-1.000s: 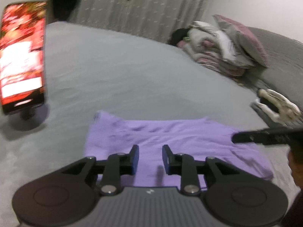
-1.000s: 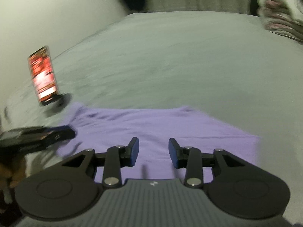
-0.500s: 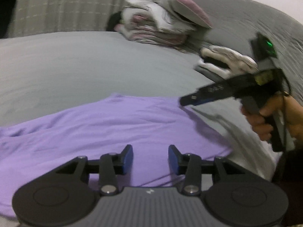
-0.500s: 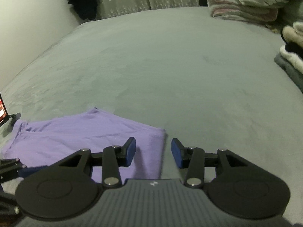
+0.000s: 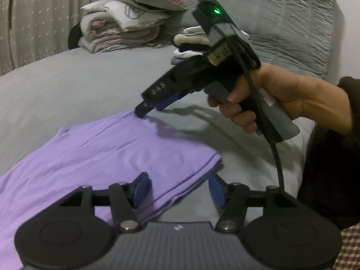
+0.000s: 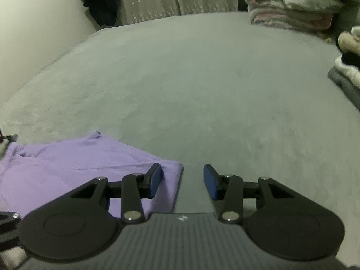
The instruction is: Fold clothes
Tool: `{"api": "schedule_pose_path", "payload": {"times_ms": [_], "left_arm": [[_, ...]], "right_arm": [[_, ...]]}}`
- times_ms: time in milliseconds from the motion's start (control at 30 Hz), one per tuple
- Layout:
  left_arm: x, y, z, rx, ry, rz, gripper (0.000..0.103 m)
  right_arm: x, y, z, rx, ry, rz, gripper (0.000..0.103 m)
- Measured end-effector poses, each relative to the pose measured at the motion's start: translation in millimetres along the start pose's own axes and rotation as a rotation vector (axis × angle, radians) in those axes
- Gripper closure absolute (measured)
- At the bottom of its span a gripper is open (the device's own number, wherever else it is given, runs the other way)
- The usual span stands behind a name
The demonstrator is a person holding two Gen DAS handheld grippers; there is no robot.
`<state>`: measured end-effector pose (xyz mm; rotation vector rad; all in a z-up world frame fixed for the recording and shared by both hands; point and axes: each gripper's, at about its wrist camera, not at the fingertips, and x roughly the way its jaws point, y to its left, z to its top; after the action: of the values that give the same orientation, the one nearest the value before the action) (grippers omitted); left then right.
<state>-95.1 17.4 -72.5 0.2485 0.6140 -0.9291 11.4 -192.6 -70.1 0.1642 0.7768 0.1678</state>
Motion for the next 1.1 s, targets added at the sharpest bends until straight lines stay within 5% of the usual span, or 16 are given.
{"api": "schedule_pose_path", "payload": {"times_ms": [367, 800, 1000, 1100], "left_arm": [[11, -19, -4, 0.110, -0.017, 0.034, 0.030], [15, -31, -1, 0.161, -0.037, 0.043, 0.028], [20, -39, 1, 0.190, -0.045, 0.051, 0.028], [24, -40, 4, 0.191, -0.053, 0.058, 0.030]], "right_arm": [[-26, -26, -23, 0.152, 0.165, 0.283, 0.057], [-42, -51, -54, 0.337, 0.331, 0.553, 0.058], [-36, -55, -56, 0.400, 0.366, 0.585, 0.069], [-33, -56, -58, 0.423, 0.373, 0.582, 0.084]]}}
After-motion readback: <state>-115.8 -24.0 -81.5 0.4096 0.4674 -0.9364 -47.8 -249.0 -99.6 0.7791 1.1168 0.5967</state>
